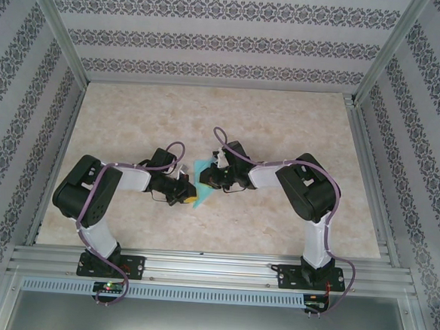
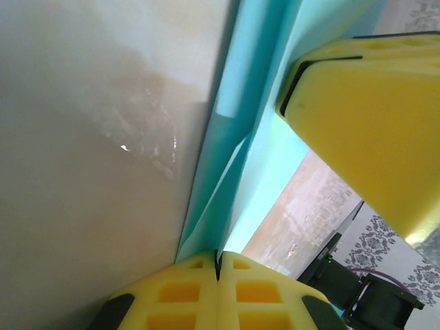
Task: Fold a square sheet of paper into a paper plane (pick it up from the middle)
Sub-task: Fourth fold the wing at the center of the table.
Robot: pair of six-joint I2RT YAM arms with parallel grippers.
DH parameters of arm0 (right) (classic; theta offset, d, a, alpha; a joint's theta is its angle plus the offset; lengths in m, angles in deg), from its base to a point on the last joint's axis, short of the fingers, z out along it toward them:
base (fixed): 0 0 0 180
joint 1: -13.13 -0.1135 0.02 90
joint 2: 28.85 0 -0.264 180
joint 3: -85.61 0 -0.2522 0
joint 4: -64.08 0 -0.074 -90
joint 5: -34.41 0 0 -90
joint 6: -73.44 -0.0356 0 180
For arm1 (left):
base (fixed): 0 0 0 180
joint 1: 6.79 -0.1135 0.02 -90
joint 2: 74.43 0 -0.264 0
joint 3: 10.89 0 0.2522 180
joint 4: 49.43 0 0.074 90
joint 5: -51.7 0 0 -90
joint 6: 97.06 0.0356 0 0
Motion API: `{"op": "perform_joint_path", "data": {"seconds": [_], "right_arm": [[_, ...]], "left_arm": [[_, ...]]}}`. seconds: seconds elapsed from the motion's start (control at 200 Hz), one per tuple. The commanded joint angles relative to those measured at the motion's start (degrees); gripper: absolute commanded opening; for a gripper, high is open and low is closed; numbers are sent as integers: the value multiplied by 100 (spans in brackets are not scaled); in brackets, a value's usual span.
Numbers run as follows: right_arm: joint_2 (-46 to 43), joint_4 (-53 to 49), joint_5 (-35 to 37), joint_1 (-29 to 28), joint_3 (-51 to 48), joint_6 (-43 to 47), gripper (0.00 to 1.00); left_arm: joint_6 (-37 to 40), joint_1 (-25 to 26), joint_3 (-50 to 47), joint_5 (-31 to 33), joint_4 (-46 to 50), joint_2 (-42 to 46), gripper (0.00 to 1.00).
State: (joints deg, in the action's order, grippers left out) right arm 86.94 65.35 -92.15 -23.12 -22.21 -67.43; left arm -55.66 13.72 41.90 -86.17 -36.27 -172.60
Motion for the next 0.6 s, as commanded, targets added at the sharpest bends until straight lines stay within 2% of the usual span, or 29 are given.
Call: {"op": "perform_joint_path", "data": {"seconds": [0.0, 0.055, 0.16, 0.5, 0.595], "right_arm": [[220, -400, 298, -21, -65, 69, 14], [233, -404, 303, -24, -57, 76, 14], [237, -418, 298, -31, -74, 78, 14], [286, -353, 290, -66, -66, 10, 14], [295, -338, 289, -71, -66, 5, 14]], "left_arm": [[209, -80, -196, 500, 921, 90, 0], [221, -74, -236, 564, 916, 141, 1], [281, -79, -259, 597, 907, 332, 8], [849, 26, 18, 1021, 1700, 873, 30], [908, 94, 76, 942, 1654, 884, 35]]}}
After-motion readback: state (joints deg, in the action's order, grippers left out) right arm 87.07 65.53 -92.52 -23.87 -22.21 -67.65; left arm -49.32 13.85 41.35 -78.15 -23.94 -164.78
